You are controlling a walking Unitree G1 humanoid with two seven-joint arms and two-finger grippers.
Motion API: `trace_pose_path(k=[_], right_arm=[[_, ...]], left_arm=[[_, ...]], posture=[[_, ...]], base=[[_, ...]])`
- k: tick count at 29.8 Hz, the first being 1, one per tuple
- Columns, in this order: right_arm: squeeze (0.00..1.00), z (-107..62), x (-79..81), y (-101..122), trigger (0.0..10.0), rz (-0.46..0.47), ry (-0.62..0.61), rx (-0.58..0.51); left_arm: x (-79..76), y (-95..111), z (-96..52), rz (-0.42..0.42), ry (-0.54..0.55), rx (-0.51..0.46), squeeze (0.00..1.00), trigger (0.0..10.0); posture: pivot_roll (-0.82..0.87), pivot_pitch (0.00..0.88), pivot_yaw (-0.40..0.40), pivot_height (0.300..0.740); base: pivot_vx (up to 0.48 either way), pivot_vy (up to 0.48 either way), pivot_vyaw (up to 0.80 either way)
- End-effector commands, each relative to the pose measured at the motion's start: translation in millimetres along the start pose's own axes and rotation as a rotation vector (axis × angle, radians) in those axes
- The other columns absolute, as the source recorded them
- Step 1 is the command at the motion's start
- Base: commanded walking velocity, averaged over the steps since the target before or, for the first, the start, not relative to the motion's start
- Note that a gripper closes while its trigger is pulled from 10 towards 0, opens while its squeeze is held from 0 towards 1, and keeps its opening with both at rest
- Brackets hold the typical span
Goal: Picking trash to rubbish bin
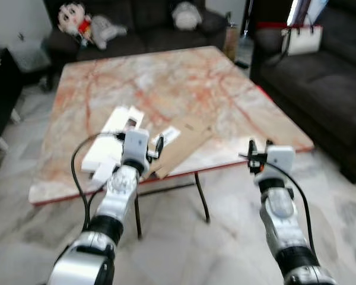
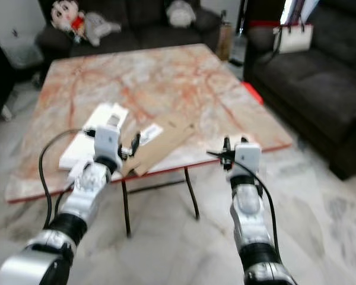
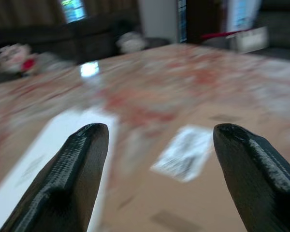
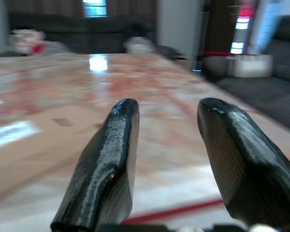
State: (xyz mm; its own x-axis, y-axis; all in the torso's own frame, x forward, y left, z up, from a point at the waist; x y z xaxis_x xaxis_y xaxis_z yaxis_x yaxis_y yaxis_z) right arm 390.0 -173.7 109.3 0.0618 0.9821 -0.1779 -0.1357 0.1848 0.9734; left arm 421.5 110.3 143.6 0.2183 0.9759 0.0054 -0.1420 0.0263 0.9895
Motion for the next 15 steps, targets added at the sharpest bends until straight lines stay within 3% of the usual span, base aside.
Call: trace_pose_path(k=[1,10,15], right_arm=[[0.00,2.5,14.5,7.1,10.0,0.004,0.046,-0.023],[0.00,2.3,14.2,7.1,10.0,0.005,0.048,-0.024],[0.00,2.4,12.3,7.0,10.0,0.026,0.036,-0.024]], left_arm=[[13.5,-5.8,-4.7,0.004,0.037,0.021,0.00,10.0],[12.6,-6.0,-4.4,0.006,0.037,0.021,0.00,10.0],[13.0,-6.0,-4.6,0.007,0.037,0.022,0.00,10.0]], posture=[[0.18,0.031,0.020,0.740],[0.18,0.029,0.020,0.740],[0.18,0.029,0.019,0.740]], base=[[0.000,0.000,0.80],[0.000,0.000,0.70],[0.000,0.000,0.00]])
Point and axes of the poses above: a point about 5 cm out from each wrist's last joint towards the gripper, its own z axis pointing out of the wrist towards the gripper, its own y axis along the axis of the wrist's last joint, x = y × z, the point moved 6 cm from there along z, pointing out of the wrist towards the gripper, and after that the axes turned 8 degrees about -z, right-handed, at the moved point
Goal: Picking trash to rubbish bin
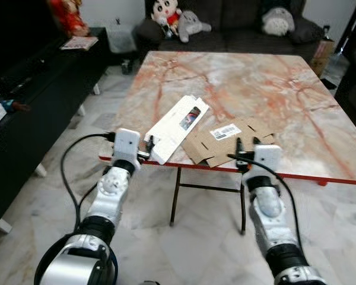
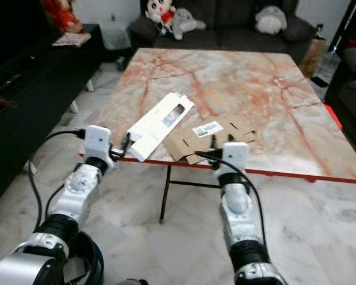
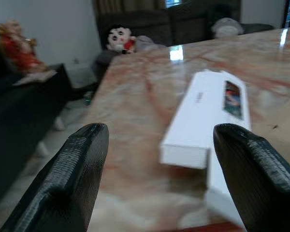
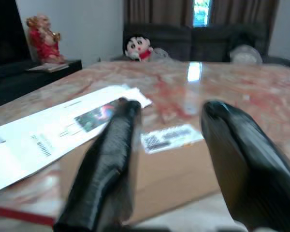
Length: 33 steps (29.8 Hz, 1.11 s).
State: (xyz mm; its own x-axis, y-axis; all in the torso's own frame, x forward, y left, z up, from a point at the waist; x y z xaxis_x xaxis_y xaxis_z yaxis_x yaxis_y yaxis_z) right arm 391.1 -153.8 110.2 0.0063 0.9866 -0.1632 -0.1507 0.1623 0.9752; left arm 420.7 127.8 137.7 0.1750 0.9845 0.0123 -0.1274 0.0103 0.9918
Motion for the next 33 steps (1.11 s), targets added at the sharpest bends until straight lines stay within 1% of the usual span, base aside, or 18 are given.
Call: trace_pose_path(k=[1,14,33], right_arm=[[0.00,1.5,-7.6,2.4,10.0,0.000,-0.018,-0.007],[0.00,2.0,-12.8,-0.4,10.0,0.003,-0.046,0.010],[0.00,2.1,-13.4,-0.8,10.0,0.006,-0.051,0.013]], left_arm=[[-4.0,-1.1,0.5,-0.005,-0.006,0.006,0.00,10.0],[-3.8,-2.3,0.1,-0.002,-0.009,0.010,0.00,10.0],[-2.2,-2.1,-0.2,-0.003,-0.005,0.009,0.00,10.0]], posture=[[0.18,0.029,0.019,0.740],[0.18,0.029,0.020,0.740],[0.18,0.032,0.020,0.740]], base=[[0.000,0.000,0.00],[0.000,0.000,0.00],[0.000,0.000,0.00]])
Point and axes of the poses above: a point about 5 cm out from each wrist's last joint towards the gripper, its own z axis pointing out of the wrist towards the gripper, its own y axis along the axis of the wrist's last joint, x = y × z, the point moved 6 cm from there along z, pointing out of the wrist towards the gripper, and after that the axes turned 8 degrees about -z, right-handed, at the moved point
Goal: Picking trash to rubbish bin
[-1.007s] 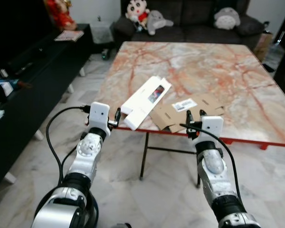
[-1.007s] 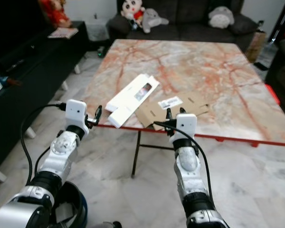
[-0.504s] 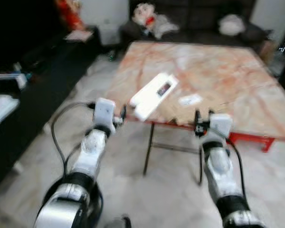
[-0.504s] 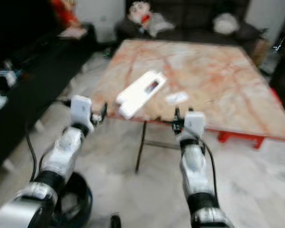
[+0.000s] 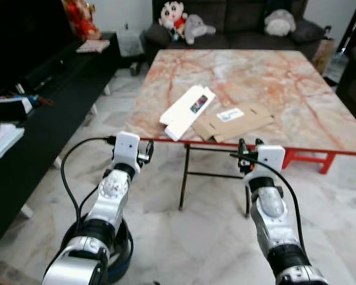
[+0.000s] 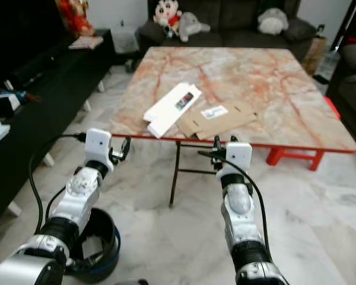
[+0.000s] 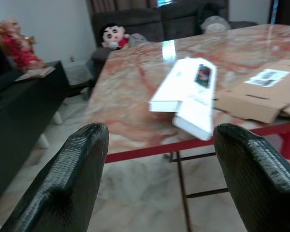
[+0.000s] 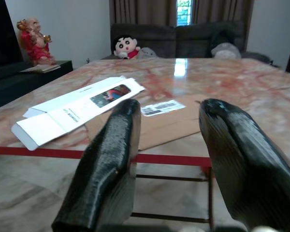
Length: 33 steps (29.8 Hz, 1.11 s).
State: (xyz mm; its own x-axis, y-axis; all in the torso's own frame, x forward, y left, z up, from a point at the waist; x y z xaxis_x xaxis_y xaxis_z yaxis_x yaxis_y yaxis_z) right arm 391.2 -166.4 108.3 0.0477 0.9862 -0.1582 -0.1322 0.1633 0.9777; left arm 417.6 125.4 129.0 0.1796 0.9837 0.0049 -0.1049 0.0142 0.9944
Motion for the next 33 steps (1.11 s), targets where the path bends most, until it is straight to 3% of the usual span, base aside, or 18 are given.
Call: trace_pose_path(k=[1,9,33], right_arm=[[0.00,2.4,-1.3,2.9,10.0,0.008,-0.011,-0.004],[0.00,2.1,-2.2,2.1,10.0,0.008,-0.014,-0.002],[0.00,1.9,-2.1,1.7,10.0,0.008,-0.012,0.000]], left_arm=[[0.9,6.0,3.3,0.005,-0.001,-0.012,0.00,10.0],[1.2,5.9,3.1,0.007,0.000,-0.012,0.00,10.0],[1.2,5.8,3.2,0.008,0.002,-0.012,0.00,10.0]], posture=[[0.18,0.032,0.021,0.740],[0.18,0.032,0.021,0.740],[0.17,0.032,0.021,0.740]], base=[[0.000,0.000,0.00],[0.000,0.000,0.00],[0.287,0.000,0.00]])
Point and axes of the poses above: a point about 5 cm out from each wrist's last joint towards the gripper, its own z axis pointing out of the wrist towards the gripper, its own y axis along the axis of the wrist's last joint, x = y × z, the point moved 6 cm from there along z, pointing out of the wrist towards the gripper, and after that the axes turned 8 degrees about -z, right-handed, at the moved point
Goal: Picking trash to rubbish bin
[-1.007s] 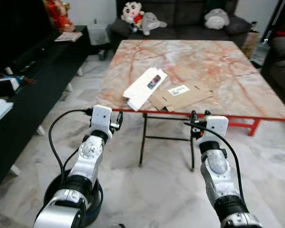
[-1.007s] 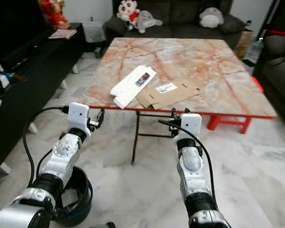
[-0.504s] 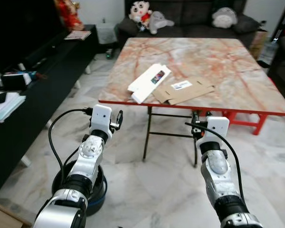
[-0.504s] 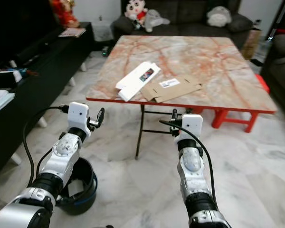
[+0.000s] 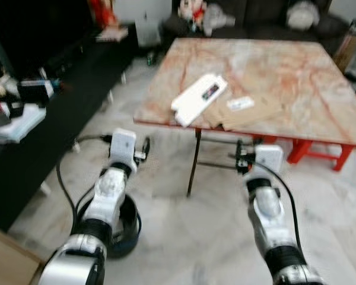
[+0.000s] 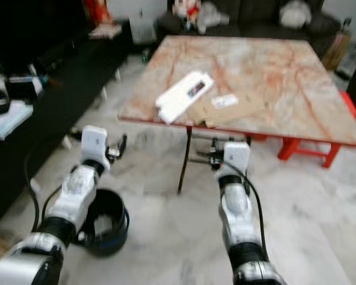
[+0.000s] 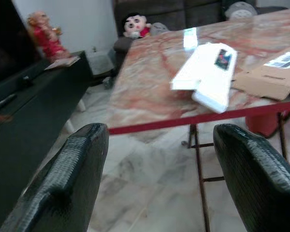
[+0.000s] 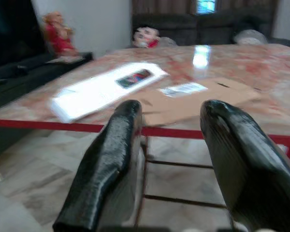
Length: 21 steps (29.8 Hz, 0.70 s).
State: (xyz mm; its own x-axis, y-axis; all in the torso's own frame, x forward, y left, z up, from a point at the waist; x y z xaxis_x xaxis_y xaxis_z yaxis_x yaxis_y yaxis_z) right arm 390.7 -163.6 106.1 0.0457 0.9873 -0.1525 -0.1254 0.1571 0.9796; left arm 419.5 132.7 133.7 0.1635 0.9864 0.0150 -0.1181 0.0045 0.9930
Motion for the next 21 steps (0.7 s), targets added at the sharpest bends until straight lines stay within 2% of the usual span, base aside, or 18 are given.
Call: trace_pose_path(k=[1,21], right_arm=[[0.00,2.6,-5.2,3.2,10.0,0.001,-0.013,-0.007],[0.00,2.8,-2.8,3.9,10.0,-0.009,-0.002,-0.011]], left_arm=[[-6.6,1.2,2.0,-0.004,-0.014,-0.001,0.00,10.0],[-6.2,1.9,2.3,-0.007,-0.012,-0.004,0.00,10.0]], posture=[[0.17,0.031,0.020,0.740],[0.17,0.034,0.020,0.740]], base=[[0.300,0.000,0.00],[0.302,0.000,0.00]])
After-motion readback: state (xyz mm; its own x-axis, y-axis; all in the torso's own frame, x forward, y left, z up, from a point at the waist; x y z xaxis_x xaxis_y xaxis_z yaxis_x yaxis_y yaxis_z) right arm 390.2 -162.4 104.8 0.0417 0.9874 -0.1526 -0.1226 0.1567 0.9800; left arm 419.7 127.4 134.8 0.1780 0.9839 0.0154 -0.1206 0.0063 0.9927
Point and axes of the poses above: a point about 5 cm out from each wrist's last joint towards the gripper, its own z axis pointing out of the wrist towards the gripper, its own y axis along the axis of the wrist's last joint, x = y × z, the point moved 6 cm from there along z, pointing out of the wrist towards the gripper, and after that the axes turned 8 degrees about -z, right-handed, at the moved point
